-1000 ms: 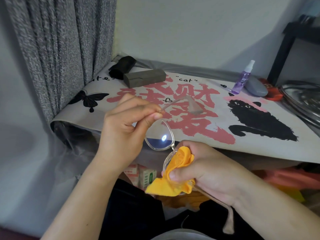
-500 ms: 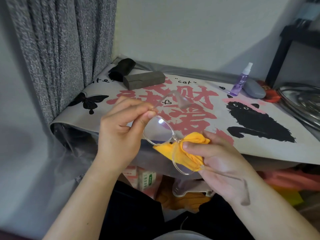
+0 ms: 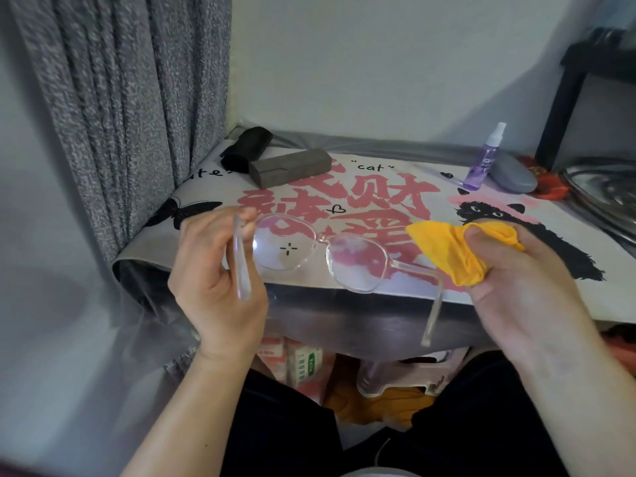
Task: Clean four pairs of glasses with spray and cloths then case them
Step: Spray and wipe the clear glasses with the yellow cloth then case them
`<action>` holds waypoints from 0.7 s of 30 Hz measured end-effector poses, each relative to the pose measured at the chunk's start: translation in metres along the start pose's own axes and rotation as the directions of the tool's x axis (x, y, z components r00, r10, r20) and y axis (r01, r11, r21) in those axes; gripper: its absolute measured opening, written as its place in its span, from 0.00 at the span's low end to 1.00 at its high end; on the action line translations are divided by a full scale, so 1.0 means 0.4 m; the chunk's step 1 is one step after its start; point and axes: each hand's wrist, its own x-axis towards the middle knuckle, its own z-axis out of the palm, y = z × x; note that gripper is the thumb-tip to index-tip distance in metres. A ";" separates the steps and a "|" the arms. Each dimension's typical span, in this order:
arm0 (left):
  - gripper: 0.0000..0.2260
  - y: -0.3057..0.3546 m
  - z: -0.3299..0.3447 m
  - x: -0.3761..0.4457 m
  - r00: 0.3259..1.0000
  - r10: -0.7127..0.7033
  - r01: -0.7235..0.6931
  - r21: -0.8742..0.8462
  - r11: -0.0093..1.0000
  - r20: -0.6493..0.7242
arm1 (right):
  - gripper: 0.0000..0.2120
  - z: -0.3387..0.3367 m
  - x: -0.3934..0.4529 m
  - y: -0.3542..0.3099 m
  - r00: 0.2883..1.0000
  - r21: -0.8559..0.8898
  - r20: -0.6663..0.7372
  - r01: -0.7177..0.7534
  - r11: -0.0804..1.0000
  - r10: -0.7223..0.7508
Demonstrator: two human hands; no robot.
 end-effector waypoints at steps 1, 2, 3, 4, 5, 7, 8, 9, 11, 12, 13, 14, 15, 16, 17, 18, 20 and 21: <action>0.06 -0.003 0.001 -0.001 1.000 0.005 -0.005 -0.019 1.000 -0.001 | 0.03 0.002 -0.002 0.001 1.000 0.017 0.005 -0.015 1.000 0.015; 0.06 -0.007 0.001 -0.003 1.000 0.008 -0.008 -0.035 0.999 -0.001 | 0.03 0.004 -0.007 0.004 0.999 0.040 0.012 -0.041 0.998 0.040; 0.05 -0.011 0.001 -0.006 1.000 0.006 -0.007 -0.048 0.999 -0.003 | 0.04 0.008 -0.012 0.007 0.997 0.062 0.016 -0.077 0.995 0.077; 0.05 -0.014 0.000 -0.008 1.000 -0.001 0.001 -0.057 0.998 -0.004 | 0.04 0.011 -0.015 0.013 0.992 0.085 0.014 -0.122 0.989 0.122; 0.05 -0.017 0.000 -0.010 1.000 -0.010 0.010 -0.061 0.998 -0.004 | 0.05 0.015 -0.020 0.016 0.986 0.110 0.006 -0.169 0.979 0.169; 0.05 -0.017 0.003 -0.009 1.000 -0.013 0.013 -0.060 0.998 -0.009 | 0.08 0.022 -0.030 0.022 0.967 0.166 0.007 -0.254 0.953 0.256; 0.05 -0.014 0.005 -0.007 1.000 -0.003 0.003 -0.063 0.998 -0.014 | 0.09 0.024 -0.035 0.026 0.956 0.190 0.016 -0.290 0.938 0.293; 0.05 -0.012 0.006 -0.004 1.000 0.014 -0.015 -0.064 0.998 -0.017 | 0.10 0.027 -0.042 0.030 0.943 0.218 0.020 -0.328 0.919 0.332; 0.05 -0.008 0.005 -0.001 0.998 0.059 -0.059 -0.006 0.998 -0.005 | 0.11 0.031 -0.060 0.034 0.913 0.288 0.037 -0.399 0.870 0.406; 0.06 -0.007 0.002 -0.001 0.997 0.072 -0.072 0.049 0.996 0.012 | 0.11 0.033 -0.071 0.037 0.900 0.309 0.056 -0.428 0.849 0.433; 0.06 -0.008 -0.002 -0.003 0.997 0.079 -0.081 0.095 0.992 0.026 | 0.11 0.036 -0.081 0.040 0.888 0.316 0.079 -0.454 0.833 0.454; 0.06 -0.008 -0.006 -0.004 0.996 0.086 -0.089 0.117 0.989 0.029 | 0.12 0.040 -0.092 0.042 0.876 0.313 0.096 -0.478 0.821 0.473; 0.07 -0.008 -0.009 -0.003 0.995 0.100 -0.102 0.117 0.988 0.025 | 0.12 0.042 -0.100 0.043 0.864 0.307 0.108 -0.499 0.811 0.491; 0.06 -0.006 -0.009 -0.002 0.993 0.118 -0.120 0.099 0.988 0.019 | 0.12 0.044 -0.104 0.044 0.857 0.301 0.113 -0.512 0.804 0.503; 0.06 -0.005 -0.008 0.000 0.991 0.136 -0.137 0.072 0.988 0.016 | 0.13 0.045 -0.103 0.042 0.852 0.299 0.123 -0.520 0.800 0.508; 0.05 -0.004 -0.006 0.000 0.989 0.149 -0.150 0.049 0.988 0.017 | 0.14 0.047 -0.098 0.037 0.853 0.308 0.133 -0.520 0.797 0.505; 0.05 -0.002 -0.001 -0.001 0.988 0.154 -0.155 0.020 0.988 0.019 | 0.16 0.046 -0.079 0.024 0.859 0.343 0.153 -0.509 0.789 0.488; 0.05 0.000 0.000 -0.003 0.988 0.151 -0.152 0.011 0.988 0.023 | 0.18 0.047 -0.065 0.014 0.865 0.348 0.179 -0.501 0.793 0.468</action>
